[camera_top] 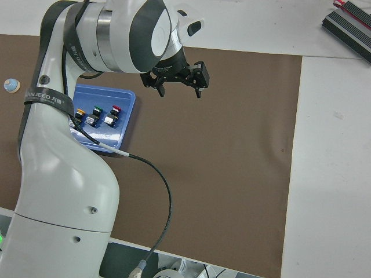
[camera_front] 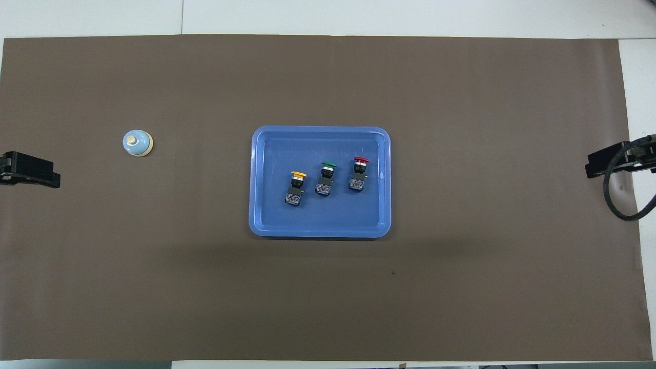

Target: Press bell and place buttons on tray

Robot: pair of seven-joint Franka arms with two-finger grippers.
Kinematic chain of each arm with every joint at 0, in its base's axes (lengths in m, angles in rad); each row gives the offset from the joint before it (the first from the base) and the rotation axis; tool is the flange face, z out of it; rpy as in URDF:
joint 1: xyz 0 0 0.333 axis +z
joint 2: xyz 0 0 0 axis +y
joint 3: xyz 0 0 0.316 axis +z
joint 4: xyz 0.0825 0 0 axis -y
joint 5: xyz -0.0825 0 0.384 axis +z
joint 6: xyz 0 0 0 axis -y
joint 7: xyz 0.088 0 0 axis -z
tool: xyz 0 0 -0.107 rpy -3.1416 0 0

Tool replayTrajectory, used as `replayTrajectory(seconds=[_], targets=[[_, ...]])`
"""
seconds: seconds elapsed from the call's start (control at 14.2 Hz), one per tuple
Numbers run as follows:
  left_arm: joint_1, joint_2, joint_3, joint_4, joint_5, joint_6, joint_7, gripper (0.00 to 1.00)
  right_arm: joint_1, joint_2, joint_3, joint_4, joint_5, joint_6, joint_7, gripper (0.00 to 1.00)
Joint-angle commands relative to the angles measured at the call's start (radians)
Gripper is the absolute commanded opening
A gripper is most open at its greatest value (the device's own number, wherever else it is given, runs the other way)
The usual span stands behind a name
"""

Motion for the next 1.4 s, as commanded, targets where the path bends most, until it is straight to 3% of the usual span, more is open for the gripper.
replayTrajectory(seconds=[0.0, 0.07, 0.14, 0.35, 0.84, 1.33], targets=[[-0.027, -0.018, 0.005, -0.03, -0.01, 0.045, -0.029, 0.74, -0.015, -0.014, 0.008, -0.015, 0.008, 0.008, -0.011, 1.0], [-0.027, -0.024, 0.005, -0.067, -0.01, 0.097, -0.026, 0.08, -0.015, -0.014, 0.008, -0.014, 0.008, 0.008, -0.011, 1.0], [-0.027, -0.024, 0.004, -0.101, -0.01, 0.145, -0.026, 0.0, -0.015, -0.014, 0.008, -0.015, 0.008, 0.008, -0.011, 1.0], [-0.022, -0.004, 0.005, -0.182, -0.01, 0.3, -0.02, 0.0, -0.015, -0.014, 0.008, -0.015, 0.008, 0.008, -0.011, 1.0], [-0.005, 0.272, 0.011, -0.179, -0.001, 0.588, -0.024, 0.0, -0.015, -0.014, 0.008, -0.014, 0.008, 0.008, -0.011, 1.0], [0.004, 0.375, 0.014, -0.173, 0.004, 0.691, -0.021, 0.0, -0.015, -0.014, 0.008, -0.015, 0.008, 0.008, -0.011, 1.0]])
